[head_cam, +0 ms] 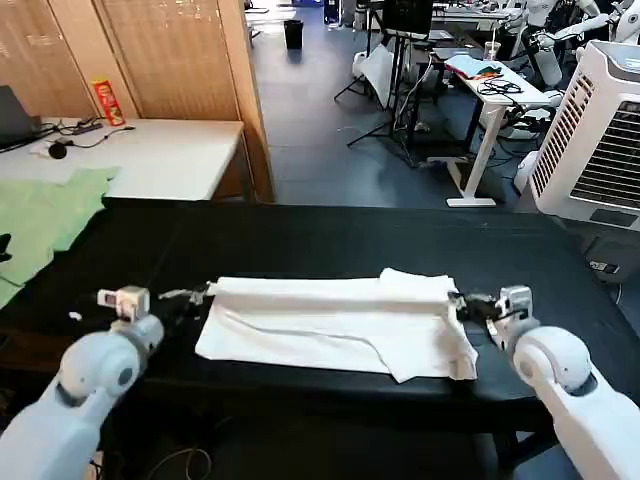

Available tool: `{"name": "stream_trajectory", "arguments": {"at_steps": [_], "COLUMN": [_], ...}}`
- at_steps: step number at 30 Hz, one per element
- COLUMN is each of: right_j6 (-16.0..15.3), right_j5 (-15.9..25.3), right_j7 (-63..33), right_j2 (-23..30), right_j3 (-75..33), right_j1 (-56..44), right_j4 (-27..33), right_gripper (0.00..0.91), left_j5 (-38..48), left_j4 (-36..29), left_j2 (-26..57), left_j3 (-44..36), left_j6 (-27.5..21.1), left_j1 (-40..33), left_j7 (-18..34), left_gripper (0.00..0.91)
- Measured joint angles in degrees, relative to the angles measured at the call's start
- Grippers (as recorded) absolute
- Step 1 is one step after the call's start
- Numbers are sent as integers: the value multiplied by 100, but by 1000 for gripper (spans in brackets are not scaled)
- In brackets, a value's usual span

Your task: Fold and organize the clothes.

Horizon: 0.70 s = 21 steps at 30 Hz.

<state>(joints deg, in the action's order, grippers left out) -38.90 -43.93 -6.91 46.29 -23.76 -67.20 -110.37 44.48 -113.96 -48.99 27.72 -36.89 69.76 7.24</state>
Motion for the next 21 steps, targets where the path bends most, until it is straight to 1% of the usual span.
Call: {"name": "stream_trajectory", "arguments": {"at_steps": [4,6,7,8,11,15,18,21], "right_j6": [-67,-158,-203,-229,-306,-289,-145,135], "right_j5": [4,-20,-36,-42,-53,-195,-278,-230], "right_j7": [-36,-58,-91,-130,-183,-188,-212,-349], "right_j2": [1,16,23,25,35,29,72,202], "right_j3": [-33,-84,-117,-150,-320,-671,-898,-906], "right_j1": [-240,-329,-378,-425,-615,-850,-837,-599], "right_j4": [-146,-219,-266,-305,-465,-715,-743,-605], "right_gripper": [0,0,68,878,878,878,878,878], "left_j5": [-108,-188,-243,-295,-412,-373,-268,58], "left_j4": [-191,-223,-232,-240,-299,-417,-476,-409], "left_j2": [-66,-101,-129,-151,-196,-193,-183,-237], "left_j3": [113,128,129,129,139,214,326,410], "left_j6": [-19,-59,-90,-113,-176,-291,-274,-141], "left_j1": [369,493,545,582,661,770,741,553], "left_j7": [4,4,4,0,9,81,123,359], "left_gripper": [39,39,146,878,878,878,878,878]}}
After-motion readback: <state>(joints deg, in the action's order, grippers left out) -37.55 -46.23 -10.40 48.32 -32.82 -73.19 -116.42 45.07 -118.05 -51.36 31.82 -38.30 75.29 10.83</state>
